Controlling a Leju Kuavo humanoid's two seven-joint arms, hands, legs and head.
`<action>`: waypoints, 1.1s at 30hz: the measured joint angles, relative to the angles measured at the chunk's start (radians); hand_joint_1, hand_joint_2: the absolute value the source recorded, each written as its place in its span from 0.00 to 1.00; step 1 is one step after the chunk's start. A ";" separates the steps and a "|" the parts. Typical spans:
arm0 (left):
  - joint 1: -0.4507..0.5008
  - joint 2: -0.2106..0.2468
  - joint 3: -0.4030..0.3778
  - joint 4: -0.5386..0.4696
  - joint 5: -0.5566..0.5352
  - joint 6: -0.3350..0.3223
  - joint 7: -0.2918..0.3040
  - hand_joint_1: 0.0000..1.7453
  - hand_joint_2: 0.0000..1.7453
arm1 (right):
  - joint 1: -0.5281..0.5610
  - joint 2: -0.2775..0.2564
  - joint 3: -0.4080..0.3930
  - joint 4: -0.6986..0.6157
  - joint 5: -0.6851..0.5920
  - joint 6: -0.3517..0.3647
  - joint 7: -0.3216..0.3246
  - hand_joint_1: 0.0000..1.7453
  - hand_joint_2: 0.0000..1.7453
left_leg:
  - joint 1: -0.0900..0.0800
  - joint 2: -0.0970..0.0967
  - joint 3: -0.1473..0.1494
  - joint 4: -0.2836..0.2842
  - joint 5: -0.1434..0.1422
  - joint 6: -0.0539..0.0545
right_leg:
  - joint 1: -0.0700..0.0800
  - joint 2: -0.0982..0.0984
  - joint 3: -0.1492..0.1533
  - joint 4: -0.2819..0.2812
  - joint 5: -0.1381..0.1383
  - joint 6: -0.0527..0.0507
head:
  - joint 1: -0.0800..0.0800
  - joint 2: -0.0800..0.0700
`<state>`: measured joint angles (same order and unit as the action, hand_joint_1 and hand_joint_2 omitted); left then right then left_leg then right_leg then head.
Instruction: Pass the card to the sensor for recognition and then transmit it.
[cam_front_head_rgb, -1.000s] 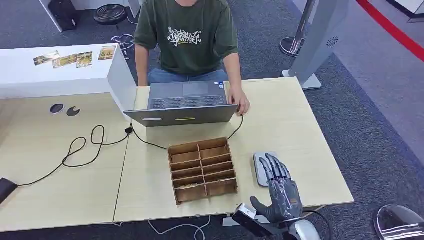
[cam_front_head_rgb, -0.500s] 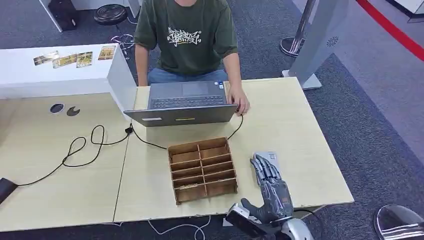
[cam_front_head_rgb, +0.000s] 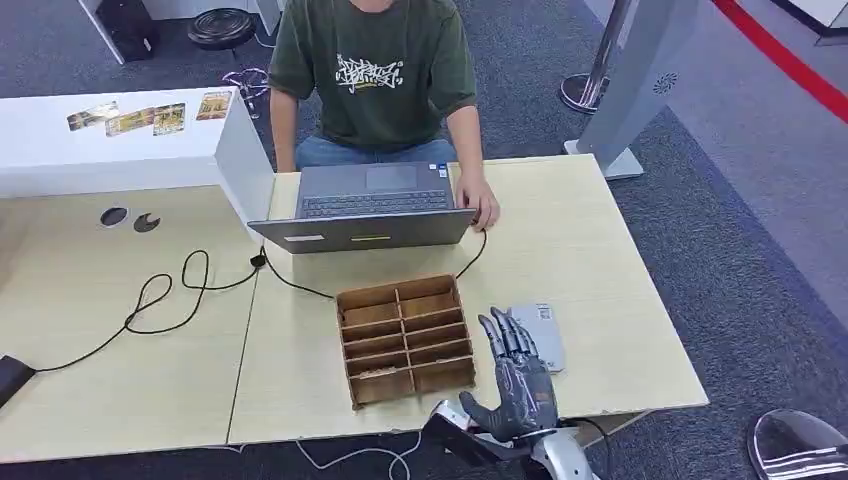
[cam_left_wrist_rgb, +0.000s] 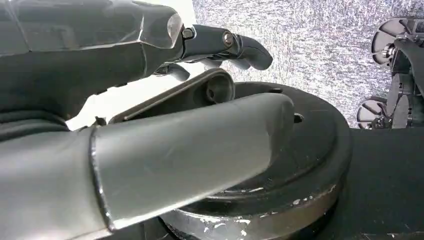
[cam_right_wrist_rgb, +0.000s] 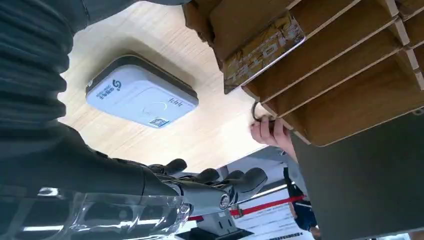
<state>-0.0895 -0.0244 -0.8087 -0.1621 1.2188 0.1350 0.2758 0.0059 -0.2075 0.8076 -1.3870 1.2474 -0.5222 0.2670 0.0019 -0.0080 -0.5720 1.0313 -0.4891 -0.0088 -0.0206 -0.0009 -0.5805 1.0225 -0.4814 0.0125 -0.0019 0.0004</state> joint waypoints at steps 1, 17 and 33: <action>0.000 0.000 0.000 0.000 0.000 0.000 0.000 0.00 0.00 | -0.001 0.004 0.000 0.005 0.000 -0.002 -0.003 0.00 1.00 | 0.000 0.000 0.000 0.000 0.000 0.000 | 0.000 0.000 0.000 0.000 0.000 0.000 | 0.000 0.000; 0.000 0.000 0.000 0.000 0.002 0.000 0.000 0.00 0.00 | -0.005 0.024 0.013 0.040 0.116 -0.053 0.022 0.00 1.00 | 0.000 0.000 0.000 0.000 0.000 0.000 | 0.000 0.000 0.000 0.000 0.000 0.000 | 0.000 0.000; 0.000 0.000 0.000 0.000 0.023 0.000 -0.003 0.00 0.00 | 0.016 -0.033 0.039 -0.026 0.317 -0.055 0.060 0.00 1.00 | 0.000 0.000 0.000 0.000 0.000 0.000 | 0.000 0.000 0.000 0.000 0.000 0.000 | 0.000 0.000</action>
<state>-0.0894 -0.0240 -0.8087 -0.1625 1.2417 0.1350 0.2731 0.0221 -0.2407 0.8461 -1.4126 1.5648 -0.5773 0.3266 0.0018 -0.0080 -0.5721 1.0313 -0.4892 -0.0088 -0.0207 -0.0009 -0.5807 1.0223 -0.4814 0.0125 -0.0019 0.0004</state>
